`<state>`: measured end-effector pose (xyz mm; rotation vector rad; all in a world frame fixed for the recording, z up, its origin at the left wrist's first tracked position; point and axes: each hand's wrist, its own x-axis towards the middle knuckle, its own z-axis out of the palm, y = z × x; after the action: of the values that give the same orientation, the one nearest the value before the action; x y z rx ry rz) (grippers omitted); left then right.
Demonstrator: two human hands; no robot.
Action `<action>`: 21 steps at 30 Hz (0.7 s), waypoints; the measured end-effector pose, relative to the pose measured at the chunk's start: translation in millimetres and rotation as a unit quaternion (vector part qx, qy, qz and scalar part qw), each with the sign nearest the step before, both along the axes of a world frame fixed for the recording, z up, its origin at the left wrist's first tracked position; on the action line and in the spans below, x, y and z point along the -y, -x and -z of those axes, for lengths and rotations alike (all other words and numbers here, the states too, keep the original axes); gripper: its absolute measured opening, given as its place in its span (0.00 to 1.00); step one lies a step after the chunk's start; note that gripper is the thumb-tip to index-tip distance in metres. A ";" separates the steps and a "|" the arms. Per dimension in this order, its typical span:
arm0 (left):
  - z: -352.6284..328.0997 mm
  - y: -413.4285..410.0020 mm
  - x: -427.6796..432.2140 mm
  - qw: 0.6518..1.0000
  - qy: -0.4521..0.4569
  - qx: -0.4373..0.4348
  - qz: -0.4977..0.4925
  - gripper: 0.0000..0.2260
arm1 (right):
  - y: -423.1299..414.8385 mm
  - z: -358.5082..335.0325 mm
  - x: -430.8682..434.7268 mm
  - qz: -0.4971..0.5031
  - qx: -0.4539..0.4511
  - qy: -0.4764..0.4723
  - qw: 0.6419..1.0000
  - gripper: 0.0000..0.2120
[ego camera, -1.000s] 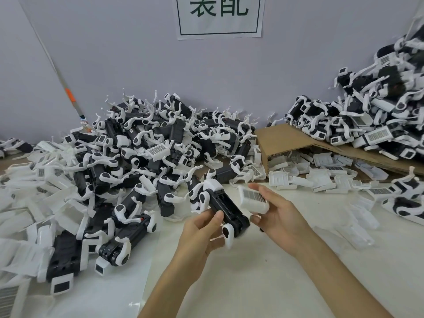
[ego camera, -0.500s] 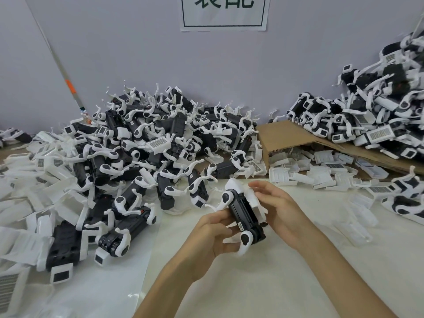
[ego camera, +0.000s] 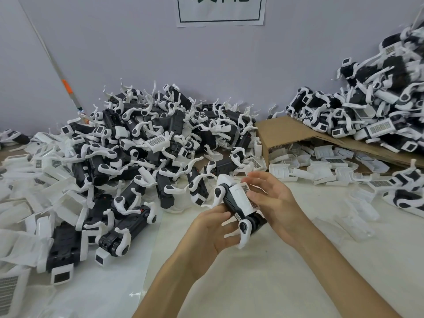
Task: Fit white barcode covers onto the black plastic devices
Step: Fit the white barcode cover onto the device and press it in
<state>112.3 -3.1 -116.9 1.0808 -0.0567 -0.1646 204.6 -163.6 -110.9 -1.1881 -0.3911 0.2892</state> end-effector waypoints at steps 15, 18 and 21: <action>6.0 0.9 -0.1 0.983 -0.131 0.028 -0.127 0.24 | 19.4 1.8 -18.2 -0.066 0.012 0.180 0.981 0.26; 4.6 0.9 2.1 0.982 -0.124 0.040 -0.139 0.25 | 22.1 -2.4 -17.7 -0.071 0.021 0.185 0.980 0.26; 3.5 2.1 3.6 0.980 -0.131 0.049 -0.138 0.24 | 23.0 -4.7 -16.5 -0.070 0.032 0.195 0.978 0.24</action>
<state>110.2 -6.6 -120.4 1.3468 0.0291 0.1358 181.6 -147.1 -106.2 -1.5597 -0.4912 0.4655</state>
